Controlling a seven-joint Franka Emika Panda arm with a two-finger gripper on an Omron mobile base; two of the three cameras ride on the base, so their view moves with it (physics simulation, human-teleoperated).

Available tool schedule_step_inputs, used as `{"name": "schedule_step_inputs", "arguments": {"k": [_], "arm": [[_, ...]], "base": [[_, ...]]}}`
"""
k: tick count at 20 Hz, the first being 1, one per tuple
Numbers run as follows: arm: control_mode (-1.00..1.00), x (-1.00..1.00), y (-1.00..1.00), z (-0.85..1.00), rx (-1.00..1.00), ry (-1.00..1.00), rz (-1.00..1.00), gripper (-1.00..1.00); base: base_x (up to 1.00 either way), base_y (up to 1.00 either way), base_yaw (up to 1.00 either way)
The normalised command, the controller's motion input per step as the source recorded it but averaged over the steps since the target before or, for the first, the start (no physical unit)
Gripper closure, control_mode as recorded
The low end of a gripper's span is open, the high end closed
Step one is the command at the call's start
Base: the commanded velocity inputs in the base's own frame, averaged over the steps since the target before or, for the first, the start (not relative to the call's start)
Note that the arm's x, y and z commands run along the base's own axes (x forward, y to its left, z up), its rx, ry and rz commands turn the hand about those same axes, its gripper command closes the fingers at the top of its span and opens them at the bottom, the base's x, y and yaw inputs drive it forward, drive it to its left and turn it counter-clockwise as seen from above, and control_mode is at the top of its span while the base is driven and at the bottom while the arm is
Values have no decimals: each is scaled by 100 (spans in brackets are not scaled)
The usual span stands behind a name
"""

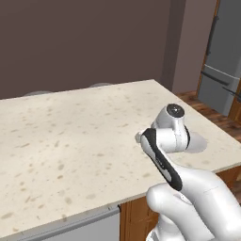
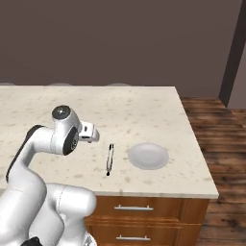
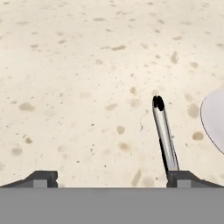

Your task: Pick up the tongs from the counter and place them near the plate next to the oven.

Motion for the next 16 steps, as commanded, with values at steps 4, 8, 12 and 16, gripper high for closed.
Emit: {"name": "schedule_step_inputs", "arguments": {"k": [4,8,12,16], "arm": [[-100,-39,30,100,3,-6,0,-100],[-100,-48,3,100,7,-6,0,-100],[-100,-56,-1,100,13,-6,0,-100],[-100,-68,-1,100,12,-9,0,-100]], "base": [[0,0,0],[0,0,0],[0,0,0],[0,0,0]]}}
